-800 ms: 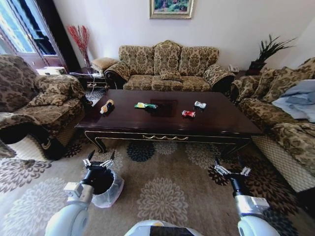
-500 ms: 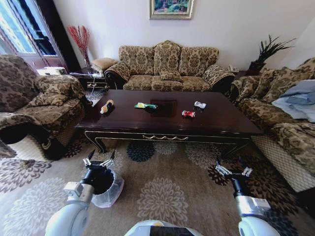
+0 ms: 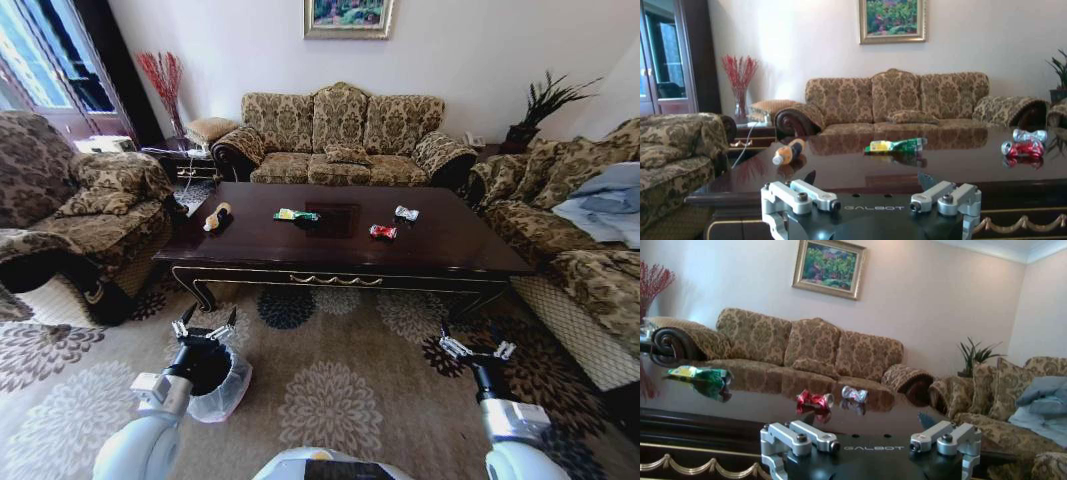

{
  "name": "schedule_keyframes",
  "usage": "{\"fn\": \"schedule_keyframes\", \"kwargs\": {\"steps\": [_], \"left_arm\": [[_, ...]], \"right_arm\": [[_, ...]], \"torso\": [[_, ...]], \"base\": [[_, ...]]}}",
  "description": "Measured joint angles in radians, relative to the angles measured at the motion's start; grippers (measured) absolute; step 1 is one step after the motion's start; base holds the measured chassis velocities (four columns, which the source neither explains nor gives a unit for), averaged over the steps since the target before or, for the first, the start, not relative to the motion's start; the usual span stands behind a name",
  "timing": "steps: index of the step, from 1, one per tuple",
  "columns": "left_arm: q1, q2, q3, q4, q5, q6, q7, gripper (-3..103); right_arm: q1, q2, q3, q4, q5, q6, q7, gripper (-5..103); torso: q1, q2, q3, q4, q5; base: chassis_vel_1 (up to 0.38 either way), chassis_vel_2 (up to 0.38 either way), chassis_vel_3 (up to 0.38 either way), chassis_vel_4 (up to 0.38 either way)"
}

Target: Move to the front of the table and place the trash on the table into the trash bin.

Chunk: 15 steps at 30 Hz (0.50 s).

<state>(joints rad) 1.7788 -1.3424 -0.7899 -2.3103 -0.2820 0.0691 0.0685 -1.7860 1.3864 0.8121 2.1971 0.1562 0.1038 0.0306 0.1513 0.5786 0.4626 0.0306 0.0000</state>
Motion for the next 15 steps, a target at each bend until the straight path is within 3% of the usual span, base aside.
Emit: {"fn": "schedule_keyframes", "kwargs": {"steps": [15], "left_arm": [[-0.016,0.006,0.013,-0.001,-0.006,0.017,-0.001,100]], "right_arm": [[0.004,0.01,0.002,-0.01,0.01,-0.029,0.022,100]], "torso": [[0.0,0.0,0.0,0.0,0.0]], "base": [[0.0,0.0,0.0,0.0]]}}
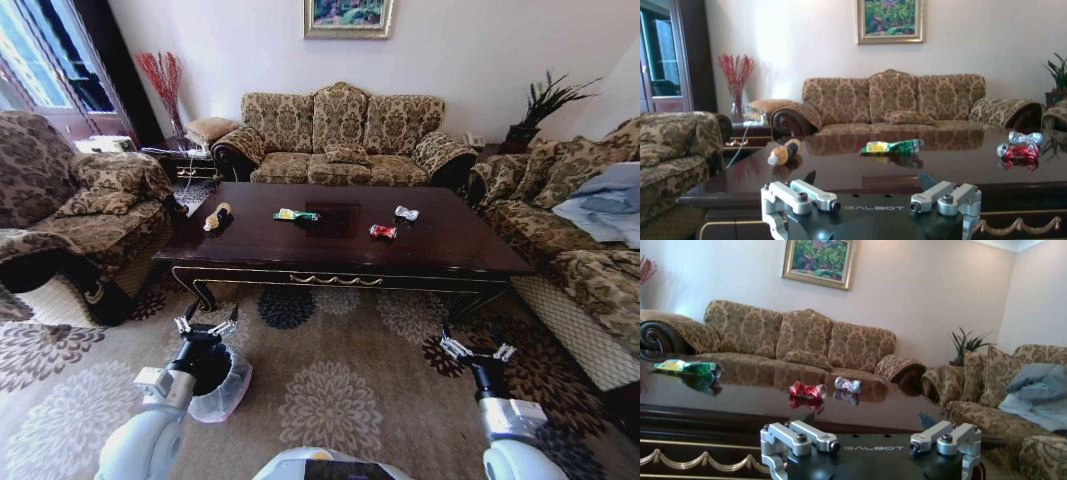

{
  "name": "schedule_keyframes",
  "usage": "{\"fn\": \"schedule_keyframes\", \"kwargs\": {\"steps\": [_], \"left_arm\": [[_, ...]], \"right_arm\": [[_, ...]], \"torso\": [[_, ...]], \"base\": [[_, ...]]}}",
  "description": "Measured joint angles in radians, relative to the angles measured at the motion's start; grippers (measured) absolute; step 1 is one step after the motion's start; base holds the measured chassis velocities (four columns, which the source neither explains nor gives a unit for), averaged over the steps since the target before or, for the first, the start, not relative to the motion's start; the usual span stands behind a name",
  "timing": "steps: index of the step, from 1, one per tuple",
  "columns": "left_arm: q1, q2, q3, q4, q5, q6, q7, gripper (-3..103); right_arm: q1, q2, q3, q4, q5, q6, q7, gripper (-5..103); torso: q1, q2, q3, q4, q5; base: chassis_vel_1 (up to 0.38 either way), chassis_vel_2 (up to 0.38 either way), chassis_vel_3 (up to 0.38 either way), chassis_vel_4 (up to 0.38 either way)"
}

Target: Move to the front of the table and place the trash on the table into the trash bin.

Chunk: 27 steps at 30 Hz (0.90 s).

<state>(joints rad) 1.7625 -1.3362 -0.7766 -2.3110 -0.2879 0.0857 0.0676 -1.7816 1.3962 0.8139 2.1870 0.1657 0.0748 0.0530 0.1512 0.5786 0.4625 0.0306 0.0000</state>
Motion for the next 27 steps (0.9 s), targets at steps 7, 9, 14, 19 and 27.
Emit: {"fn": "schedule_keyframes", "kwargs": {"steps": [7,9,14,19,27], "left_arm": [[0.007,-0.003,0.0,-0.008,0.007,0.001,0.0,100],[0.009,-0.003,0.0,-0.013,0.008,0.002,0.0,100],[0.018,-0.008,-0.003,-0.033,0.009,0.008,-0.003,100],[0.026,-0.013,-0.007,-0.036,0.009,0.004,-0.003,100],[0.037,-0.03,-0.005,-0.042,0.026,-0.001,0.014,100]], "right_arm": [[0.004,-0.001,0.0,0.002,-0.003,0.01,0.006,100],[0.005,-0.002,-0.001,0.002,-0.001,0.013,0.007,100],[0.005,-0.008,-0.008,-0.005,-0.002,0.024,0.007,100],[0.006,-0.008,-0.012,-0.005,-0.005,0.025,0.007,100],[-0.004,-0.008,-0.015,-0.003,-0.004,0.047,0.007,100]], "torso": [[0.0,0.0,0.0,0.0,0.0],[0.0,0.0,0.0,0.0,0.0001],[0.0,0.0,0.0,0.0,0.0003],[0.0,0.0,0.0,0.0,-0.0001],[-0.003,-0.006,-0.003,0.0,-0.0004]], "base": [[0.009,0.009,-0.004,-0.008],[0.06,0.071,-0.05,-0.059],[0.13,0.108,-0.12,-0.126],[0.196,0.196,-0.195,-0.194],[0.258,0.248,-0.252,-0.264]]}}
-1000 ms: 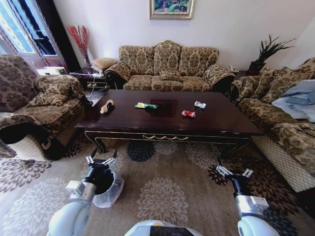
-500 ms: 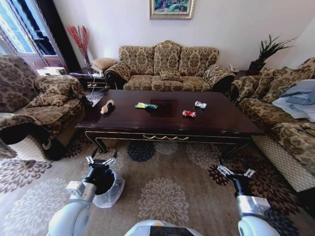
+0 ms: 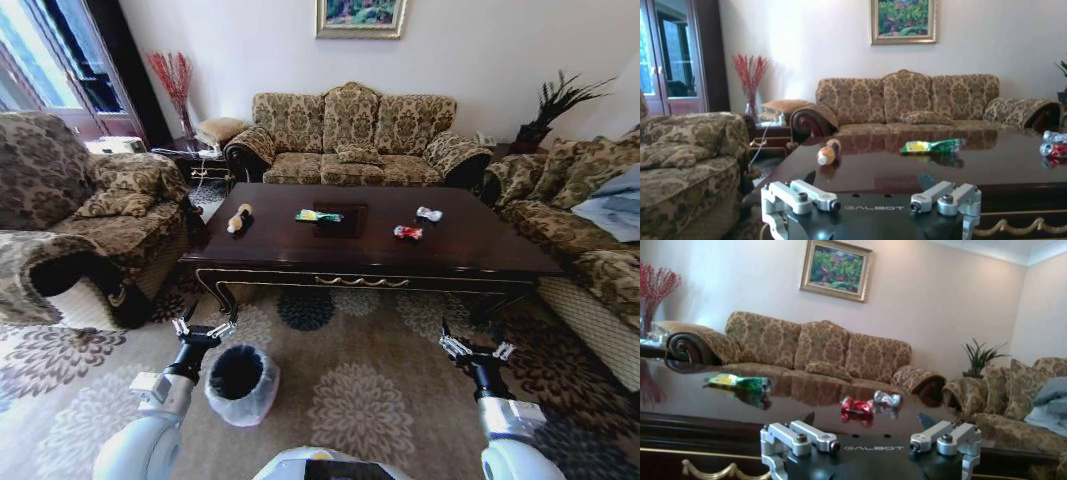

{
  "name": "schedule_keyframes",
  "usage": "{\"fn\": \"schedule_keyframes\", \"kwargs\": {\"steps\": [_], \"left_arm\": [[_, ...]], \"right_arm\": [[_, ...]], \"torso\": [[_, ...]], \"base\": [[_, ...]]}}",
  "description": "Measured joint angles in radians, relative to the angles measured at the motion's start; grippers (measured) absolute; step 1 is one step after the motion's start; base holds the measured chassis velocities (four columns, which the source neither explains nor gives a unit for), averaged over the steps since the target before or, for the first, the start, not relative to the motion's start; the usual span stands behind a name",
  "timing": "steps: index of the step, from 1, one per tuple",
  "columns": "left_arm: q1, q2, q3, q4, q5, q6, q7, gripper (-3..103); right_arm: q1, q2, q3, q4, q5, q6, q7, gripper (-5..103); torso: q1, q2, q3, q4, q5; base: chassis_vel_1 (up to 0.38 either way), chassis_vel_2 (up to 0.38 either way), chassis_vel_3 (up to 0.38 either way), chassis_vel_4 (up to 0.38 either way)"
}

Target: Move to the front of the table and place the trash on the table into the trash bin.

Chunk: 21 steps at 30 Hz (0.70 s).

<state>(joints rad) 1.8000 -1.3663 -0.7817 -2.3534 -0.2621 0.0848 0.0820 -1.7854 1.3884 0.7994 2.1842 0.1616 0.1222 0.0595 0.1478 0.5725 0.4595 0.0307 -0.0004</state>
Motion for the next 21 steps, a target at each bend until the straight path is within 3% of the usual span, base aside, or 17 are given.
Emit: {"fn": "schedule_keyframes", "kwargs": {"steps": [6,11,21], "left_arm": [[0.002,-0.002,0.0,0.001,0.002,-0.001,0.003,100],[0.002,-0.006,0.001,0.013,-0.001,-0.001,0.004,100],[0.005,-0.016,0.002,0.04,-0.012,-0.005,0.005,100]], "right_arm": [[-0.006,-0.004,0.002,-0.004,0.013,0.013,0.001,100],[-0.004,-0.005,0.001,-0.014,0.018,0.026,0.01,100],[-0.004,-0.01,0.001,-0.027,0.019,0.045,0.01,100]], "torso": [[-0.004,-0.007,-0.003,0.0,-0.0005],[-0.011,-0.022,-0.013,0.0,0.0009],[-0.028,-0.066,-0.039,0.0,0.0]], "base": [[0.161,0.189,-0.164,-0.162],[0.013,0.003,-0.008,-0.013],[-0.023,-0.028,0.011,0.027]]}}
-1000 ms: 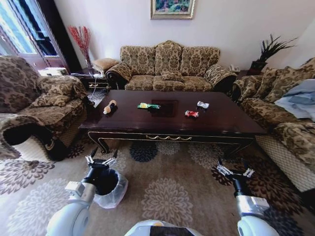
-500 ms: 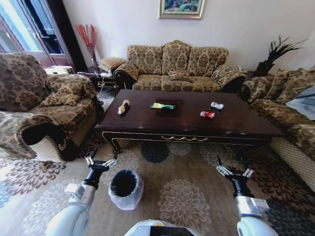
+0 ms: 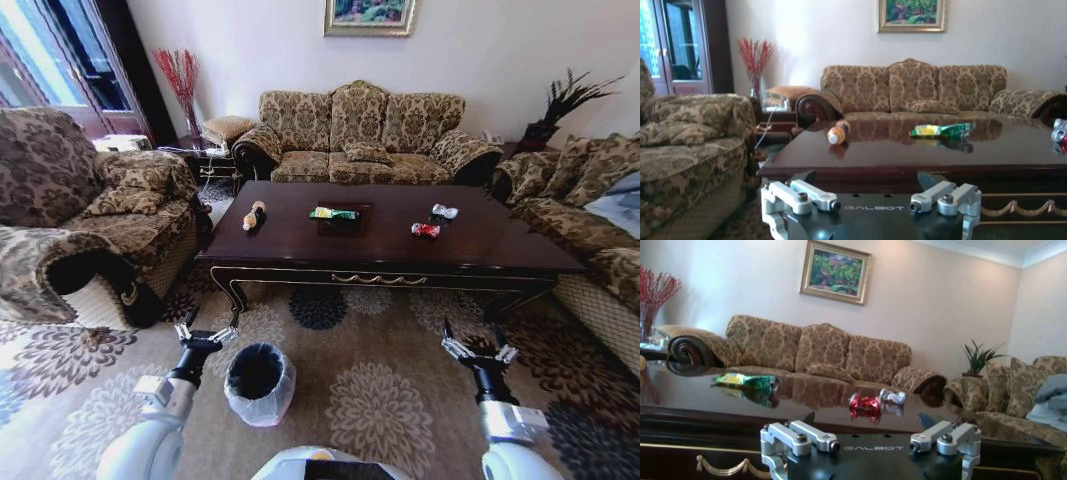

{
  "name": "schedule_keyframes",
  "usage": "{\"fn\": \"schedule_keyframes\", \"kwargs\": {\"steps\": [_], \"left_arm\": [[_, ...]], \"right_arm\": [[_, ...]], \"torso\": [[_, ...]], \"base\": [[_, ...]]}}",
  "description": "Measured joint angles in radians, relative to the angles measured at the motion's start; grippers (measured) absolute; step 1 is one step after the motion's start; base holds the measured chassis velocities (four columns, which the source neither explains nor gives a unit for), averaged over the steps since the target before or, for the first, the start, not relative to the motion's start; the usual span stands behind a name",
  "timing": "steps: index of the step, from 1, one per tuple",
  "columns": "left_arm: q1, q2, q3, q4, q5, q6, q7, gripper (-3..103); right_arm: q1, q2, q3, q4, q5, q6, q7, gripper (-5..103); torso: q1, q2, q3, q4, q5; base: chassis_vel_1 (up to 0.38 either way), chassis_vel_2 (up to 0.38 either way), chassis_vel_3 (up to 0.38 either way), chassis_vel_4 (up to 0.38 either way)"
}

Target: Move to the front of the table and place the trash on the table into the trash bin.

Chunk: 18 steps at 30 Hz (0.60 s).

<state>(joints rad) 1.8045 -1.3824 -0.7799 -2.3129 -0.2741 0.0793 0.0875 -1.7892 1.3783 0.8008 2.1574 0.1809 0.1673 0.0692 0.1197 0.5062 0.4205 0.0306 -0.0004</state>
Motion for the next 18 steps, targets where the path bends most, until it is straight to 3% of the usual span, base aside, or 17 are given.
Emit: {"fn": "schedule_keyframes", "kwargs": {"steps": [18], "left_arm": [[-0.012,0.001,-0.002,0.063,-0.02,-0.02,0.006,100]], "right_arm": [[0.005,0.002,0.002,-0.01,-0.01,0.0,0.0,100]], "torso": [[-0.032,-0.084,-0.051,0.0,0.0004]], "base": [[0.0,0.0,0.0,0.0]]}}
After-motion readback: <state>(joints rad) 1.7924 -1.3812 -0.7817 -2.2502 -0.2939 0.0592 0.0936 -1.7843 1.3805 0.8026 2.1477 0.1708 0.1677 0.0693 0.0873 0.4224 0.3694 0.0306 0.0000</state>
